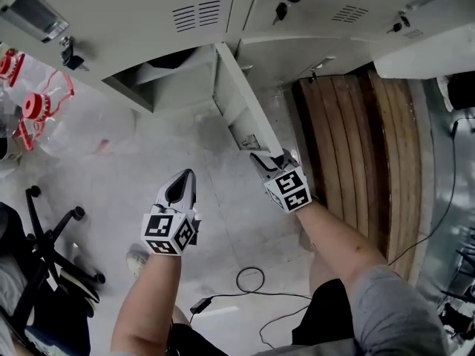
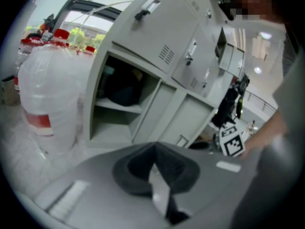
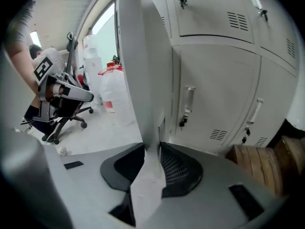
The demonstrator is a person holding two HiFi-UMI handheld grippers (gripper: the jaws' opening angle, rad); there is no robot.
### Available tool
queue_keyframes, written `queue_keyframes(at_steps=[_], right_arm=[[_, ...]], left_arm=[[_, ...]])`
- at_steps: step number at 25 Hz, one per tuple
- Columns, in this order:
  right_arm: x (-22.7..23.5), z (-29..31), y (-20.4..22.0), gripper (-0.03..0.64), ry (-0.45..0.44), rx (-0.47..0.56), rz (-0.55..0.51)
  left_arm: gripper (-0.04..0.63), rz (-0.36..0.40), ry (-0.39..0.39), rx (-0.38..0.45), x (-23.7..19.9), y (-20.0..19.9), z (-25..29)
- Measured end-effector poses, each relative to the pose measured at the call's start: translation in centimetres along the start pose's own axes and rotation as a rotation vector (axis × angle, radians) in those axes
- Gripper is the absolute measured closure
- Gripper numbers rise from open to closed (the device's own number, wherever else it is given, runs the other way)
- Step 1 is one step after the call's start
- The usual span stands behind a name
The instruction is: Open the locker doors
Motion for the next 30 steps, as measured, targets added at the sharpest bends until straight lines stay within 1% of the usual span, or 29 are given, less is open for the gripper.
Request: queue_keyframes(at_steps=[4,7,12,14,16,17,20,22,24,26,28,30], right_arm=[[3.9,-0.1,0.3,0.525,0.083,-0.048,0.028],[5.8,0.2,0.2,0.525,0.141,-0.097,0.059],[5.9,0.1,0.1,0.518,0.205,-0.172,0.067],[4.8,-0.4,1.4,0.515,0.218,-0.253,0.136],[2.2,-1.3,2.7,0.509,0.182,-0.313,0.216],[0.4,-1.9,2.7,0.509,0.143,-0.309,0.231],[-5.9,-3.6,0.5,0.522,-0.015,-0.209,0.198],[-8.9,-3.9,-1.3,0.522,-0.077,-0.157,0.171],[-10.1,-3.8,-2.8,0.522,-0.092,-0.140,0.185],[-10.3,-3.6,-4.3,0.523,-0.089,-0.130,0.199],[-10.1,-3.6,-6.0,0.528,-0.090,-0.114,0.185],[-9.7,-4.4,-7.7,0.535,-0.092,-0.102,0.167]], left_arm=[[0.591,0.011,-0.001,-0.022,0.5,-0.7,0.2],[0.591,0.021,-0.003,-0.031,0.5,-1.2,-0.1],[0.591,0.005,-0.019,-0.019,0.3,-2.5,-1.0],[0.591,-0.002,-0.019,-0.012,0.3,-2.9,-1.5],[0.591,-0.009,-0.025,-0.004,0.2,-3.3,-2.2],[0.591,-0.017,-0.029,0.005,0.1,-3.5,-2.7],[0.591,-0.046,-0.020,0.025,-0.1,-3.7,-4.0],[0.594,-0.068,-0.008,0.003,-0.3,-3.5,-4.7],[0.594,-0.088,-0.024,-0.003,-0.7,-3.4,-5.5],[0.592,-0.099,-0.044,0.023,-1.0,-3.8,-6.5],[0.591,-0.094,-0.044,0.041,-0.9,-4.3,-7.4],[0.591,-0.089,-0.043,0.036,-0.4,-4.6,-8.5]])
Point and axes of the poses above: the fingertips, and each gripper's own axes: z forward along the fingers, x to its right, y out of its underside, the point moved 6 cm from there along -z, backward along the fingers, and after that the axes turned 13 degrees about y, right-handed, at the moved point
